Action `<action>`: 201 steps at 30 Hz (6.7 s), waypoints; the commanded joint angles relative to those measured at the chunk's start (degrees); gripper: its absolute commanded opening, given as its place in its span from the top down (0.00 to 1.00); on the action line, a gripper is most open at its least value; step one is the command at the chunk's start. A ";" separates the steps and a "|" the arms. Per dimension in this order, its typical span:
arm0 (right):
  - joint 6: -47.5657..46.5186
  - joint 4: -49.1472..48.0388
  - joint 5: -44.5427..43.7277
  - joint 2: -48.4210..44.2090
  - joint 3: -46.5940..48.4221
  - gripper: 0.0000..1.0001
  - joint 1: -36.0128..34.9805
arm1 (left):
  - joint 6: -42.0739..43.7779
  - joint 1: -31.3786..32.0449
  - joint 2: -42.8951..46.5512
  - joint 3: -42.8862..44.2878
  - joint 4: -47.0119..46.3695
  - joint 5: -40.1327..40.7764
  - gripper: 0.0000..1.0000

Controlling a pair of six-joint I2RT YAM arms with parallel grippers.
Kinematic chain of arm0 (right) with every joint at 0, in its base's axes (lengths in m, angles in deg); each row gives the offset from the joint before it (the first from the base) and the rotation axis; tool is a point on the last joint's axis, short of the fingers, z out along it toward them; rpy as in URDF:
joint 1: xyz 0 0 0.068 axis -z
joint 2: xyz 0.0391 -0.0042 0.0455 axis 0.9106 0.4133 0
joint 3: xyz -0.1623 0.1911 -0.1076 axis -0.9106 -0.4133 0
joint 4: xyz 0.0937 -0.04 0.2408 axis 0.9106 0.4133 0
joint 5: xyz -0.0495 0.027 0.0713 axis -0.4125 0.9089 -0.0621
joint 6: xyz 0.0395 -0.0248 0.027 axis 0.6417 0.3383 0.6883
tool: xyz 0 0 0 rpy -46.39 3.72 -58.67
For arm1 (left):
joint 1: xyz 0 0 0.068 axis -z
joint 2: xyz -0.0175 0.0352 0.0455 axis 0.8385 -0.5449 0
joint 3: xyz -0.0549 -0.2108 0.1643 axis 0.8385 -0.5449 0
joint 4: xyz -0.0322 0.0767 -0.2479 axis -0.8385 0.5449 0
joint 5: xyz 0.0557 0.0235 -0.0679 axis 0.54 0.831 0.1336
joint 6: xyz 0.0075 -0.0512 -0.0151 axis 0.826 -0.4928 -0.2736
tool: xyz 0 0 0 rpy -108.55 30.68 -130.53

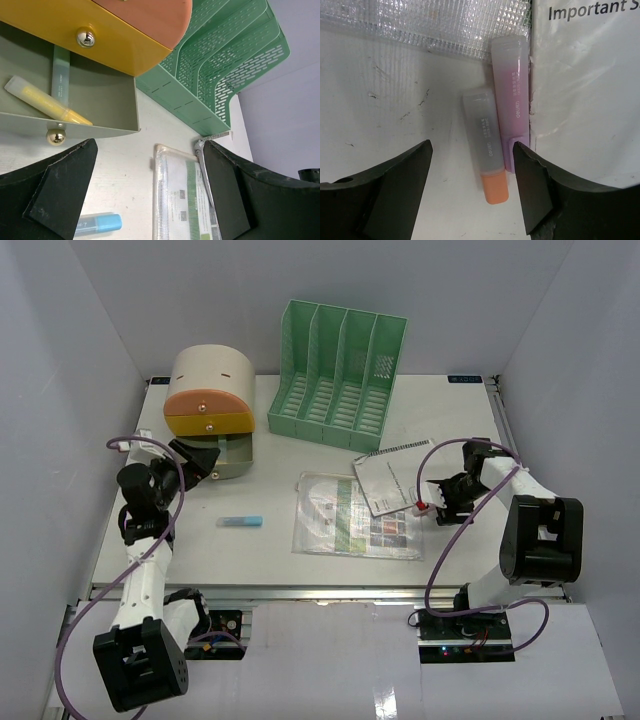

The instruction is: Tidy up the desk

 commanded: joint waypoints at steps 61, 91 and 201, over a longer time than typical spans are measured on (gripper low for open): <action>29.22 -20.77 36.01 -44.23 -25.43 0.14 0.09 | -17.96 7.93 -41.63 21.53 52.73 21.61 0.86; 30.71 -21.22 32.07 -44.10 -24.91 0.07 1.45 | -28.70 1.34 -45.36 48.11 46.13 7.67 0.46; 84.42 -17.58 54.72 -9.91 10.27 0.92 -19.65 | -11.08 62.56 -43.24 5.68 -69.37 12.16 0.53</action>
